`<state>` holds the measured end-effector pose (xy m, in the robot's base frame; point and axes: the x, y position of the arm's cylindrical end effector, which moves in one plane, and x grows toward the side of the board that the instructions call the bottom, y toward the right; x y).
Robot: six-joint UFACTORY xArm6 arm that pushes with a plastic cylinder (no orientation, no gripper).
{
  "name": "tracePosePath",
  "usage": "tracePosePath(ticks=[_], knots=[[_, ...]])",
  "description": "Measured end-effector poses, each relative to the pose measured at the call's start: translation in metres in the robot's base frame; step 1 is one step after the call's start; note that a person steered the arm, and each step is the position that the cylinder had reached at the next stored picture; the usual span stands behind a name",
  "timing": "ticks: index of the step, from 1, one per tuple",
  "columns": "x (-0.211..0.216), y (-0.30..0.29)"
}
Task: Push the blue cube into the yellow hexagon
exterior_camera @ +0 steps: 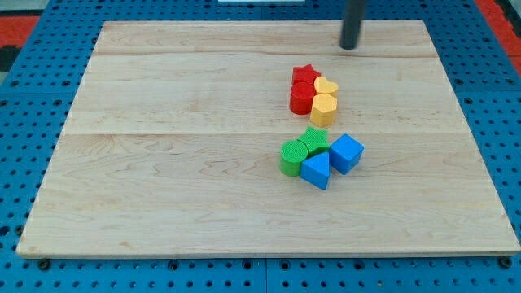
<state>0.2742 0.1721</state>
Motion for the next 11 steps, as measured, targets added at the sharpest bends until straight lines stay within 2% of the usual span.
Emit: tracePosePath(ticks=[1,2,3,4,5,6,8,9,10,11], knots=[[0.071,0.038],[0.155,0.031],[0.227,-0.026],[0.25,-0.057],[0.206,-0.086],[0.191,-0.11],[0.197,0.008],[0.185,-0.043],[0.214,-0.026],[0.206,-0.098]])
